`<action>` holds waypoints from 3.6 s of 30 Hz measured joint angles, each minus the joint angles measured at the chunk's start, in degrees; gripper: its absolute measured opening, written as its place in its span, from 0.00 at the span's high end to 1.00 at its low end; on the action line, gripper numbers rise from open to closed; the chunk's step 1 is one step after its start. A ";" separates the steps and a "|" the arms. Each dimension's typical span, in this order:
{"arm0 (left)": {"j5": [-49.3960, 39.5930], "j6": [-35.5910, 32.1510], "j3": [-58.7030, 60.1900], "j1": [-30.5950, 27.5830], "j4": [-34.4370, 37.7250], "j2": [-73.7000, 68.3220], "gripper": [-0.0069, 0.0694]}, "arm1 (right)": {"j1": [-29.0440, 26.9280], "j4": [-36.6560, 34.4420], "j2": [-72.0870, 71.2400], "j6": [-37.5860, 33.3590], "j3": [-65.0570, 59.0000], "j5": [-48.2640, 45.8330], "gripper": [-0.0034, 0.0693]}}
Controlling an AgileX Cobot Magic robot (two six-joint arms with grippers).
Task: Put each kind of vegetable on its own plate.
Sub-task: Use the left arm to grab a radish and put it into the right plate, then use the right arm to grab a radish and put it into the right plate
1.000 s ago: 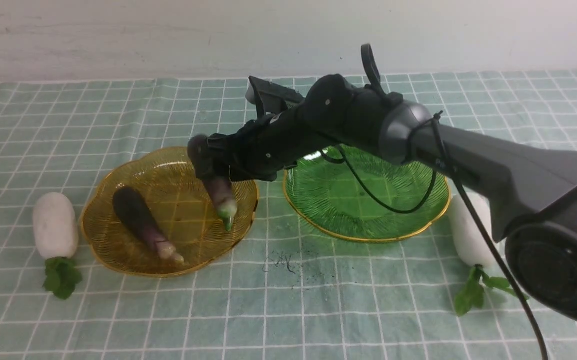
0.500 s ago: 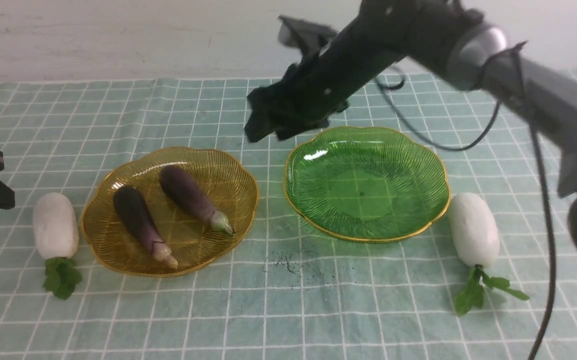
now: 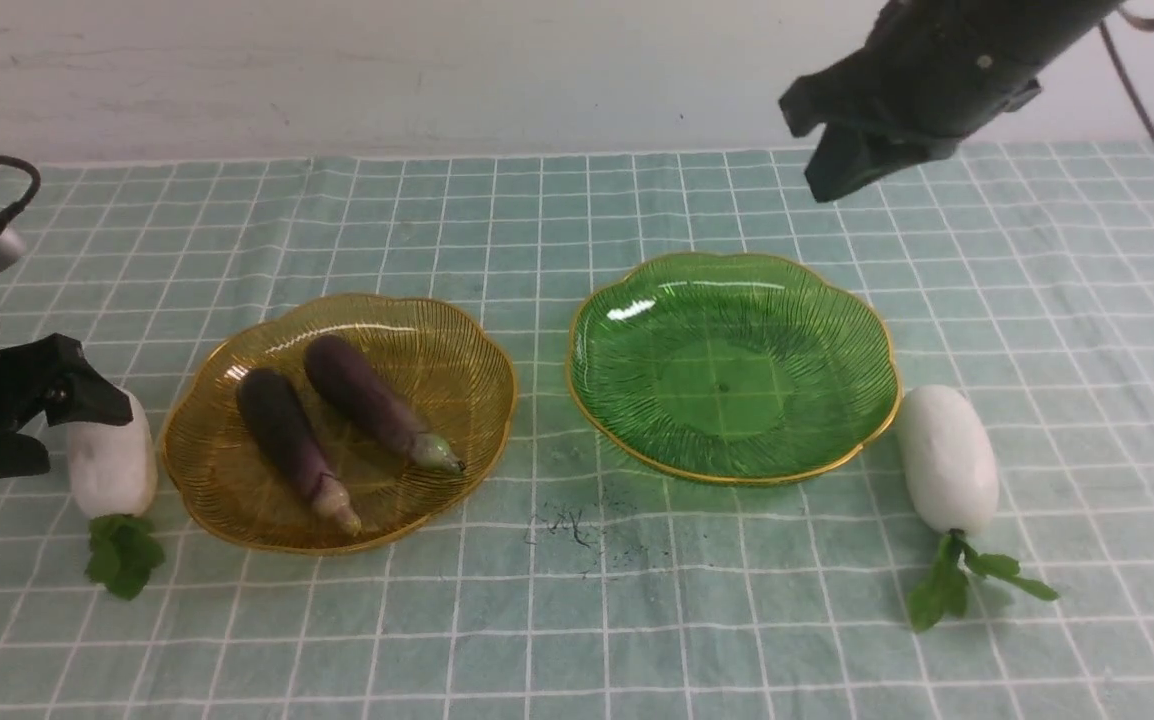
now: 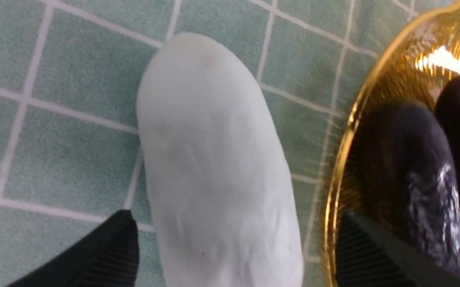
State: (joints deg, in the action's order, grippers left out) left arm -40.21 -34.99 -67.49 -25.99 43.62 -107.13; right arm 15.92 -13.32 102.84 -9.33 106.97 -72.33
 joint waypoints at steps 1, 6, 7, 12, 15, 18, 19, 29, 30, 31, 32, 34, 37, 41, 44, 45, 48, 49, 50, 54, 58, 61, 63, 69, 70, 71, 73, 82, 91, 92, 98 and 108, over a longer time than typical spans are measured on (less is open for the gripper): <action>0.41 -0.17 0.00 0.00 0.25 -0.18 0.12 | -0.16 1.06 -1.57 0.00 -0.76 -0.08 0.97; 3.09 -0.22 -0.05 1.29 0.53 -1.71 0.12 | -0.71 2.69 -5.68 0.10 -1.16 -0.12 0.97; 3.46 -0.22 -0.05 1.75 0.54 -2.11 0.12 | -0.71 2.63 -6.02 0.10 -1.16 -0.12 0.97; 6.43 0.06 -0.05 4.08 0.67 -4.06 0.26 | -0.71 3.11 -6.43 0.16 -1.17 -0.19 0.97; 7.17 1.65 -0.43 3.74 -0.78 -3.06 0.27 | -1.05 5.03 -6.81 2.00 -1.23 -0.26 0.97; 5.65 2.95 -3.80 3.40 -3.99 0.97 0.27 | -1.99 9.10 -7.61 6.21 -1.28 -0.24 0.97; 4.46 3.66 -5.61 3.40 -4.02 2.80 0.27 | -2.66 11.18 -8.10 7.43 -1.34 -0.24 0.97; -7.56 6.59 -26.43 21.61 3.77 8.90 0.27 | -13.95 10.58 -9.50 10.20 -11.06 0.02 0.94; -7.56 7.65 -28.30 24.29 3.29 8.24 0.27 | -14.62 9.50 -9.30 10.01 -12.54 0.02 0.93; -7.49 8.64 -29.74 26.94 2.52 7.39 0.27 | -15.17 8.74 -9.01 9.74 -14.37 0.02 0.90; -7.43 9.61 -31.06 29.58 1.49 6.37 0.27 | -15.39 8.21 -8.72 9.33 -15.43 0.08 0.89; -7.37 11.59 -33.07 34.67 -1.45 3.75 0.27 | -15.56 7.04 -7.90 8.86 -18.44 0.28 0.82; -7.18 15.52 -36.94 43.42 -8.60 -3.16 0.27 | -15.51 5.27 -5.92 8.15 -22.59 0.61 0.65; -5.41 19.28 -39.89 49.18 -13.39 -11.13 0.27 | -15.51 2.44 -1.60 7.77 -25.86 1.55 0.38; -2.59 20.34 -41.34 51.38 -14.29 -15.81 0.27 | -15.28 0.02 1.98 6.78 -26.33 2.67 0.22; -1.67 20.40 -41.58 51.77 -14.29 -16.53 0.27 | -15.12 -0.33 2.81 6.49 -26.33 2.94 0.20; 0.13 20.52 -42.12 52.39 -14.36 -19.12 0.27 | -14.14 -1.35 5.10 5.38 -26.33 4.41 0.14; 0.34 20.59 -42.18 52.47 -14.36 -19.63 0.27 | -13.78 -1.55 5.70 5.12 -26.33 5.15 0.13; 0.83 20.79 -42.18 52.47 -14.41 -20.26 0.27 | -13.26 -1.77 6.56 4.82 -26.33 6.12 0.13; 1.87 20.90 -42.23 51.87 -14.41 -21.49 0.24 | -12.11 -1.89 9.88 4.39 -26.33 9.68 0.12; 2.06 22.55 -42.35 50.78 -14.30 -21.57 0.15 | -11.54 -1.61 12.06 4.01 -26.33 11.73 0.21; 1.99 23.07 -42.39 50.40 -14.22 -21.57 0.13 | -11.54 -0.23 11.74 4.23 -26.33 11.85 0.32; 1.14 23.35 -42.82 50.06 -14.22 -21.57 0.13 | -11.54 1.56 11.05 4.45 -26.33 11.28 0.32; -7.72 23.90 -47.00 48.46 -14.70 -20.74 0.31 | -13.11 3.69 2.92 7.00 -26.38 9.74 0.32; -9.52 24.14 -47.89 48.06 -15.00 -20.19 0.38 | -13.25 3.27 1.71 7.05 -26.38 10.07 0.32; -12.43 24.53 -49.29 47.42 -16.00 -19.08 0.51 | -13.32 1.65 -0.16 6.79 -26.38 11.17 0.32; -16.14 24.86 -51.01 46.55 -18.09 -16.78 0.70 | -13.13 -2.07 -2.47 5.61 -26.32 13.26 0.32; -27.57 25.62 -52.69 44.98 -28.07 -4.17 0.92 | -9.74 -17.09 3.99 -0.49 -18.17 18.97 0.32; -31.26 25.88 -40.94 44.98 -30.19 11.50 0.92 | -8.10 -17.42 17.45 0.30 -5.22 12.58 0.30; -30.98 25.88 -38.18 44.98 -30.19 13.93 0.92 | -8.10 -17.19 17.85 0.41 -4.55 11.77 0.28; -25.36 25.88 -23.54 44.98 -30.11 27.22 0.92 | -8.20 -15.62 18.21 1.18 -1.21 6.50 0.16; -19.12 26.39 -4.42 44.98 -30.04 47.12 0.92 | -9.14 -13.45 11.23 2.49 5.99 1.38 0.37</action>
State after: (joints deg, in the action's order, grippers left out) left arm -59.34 -8.60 -71.91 18.99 13.58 -60.00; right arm 6.78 -26.77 114.07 -6.84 112.96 -70.96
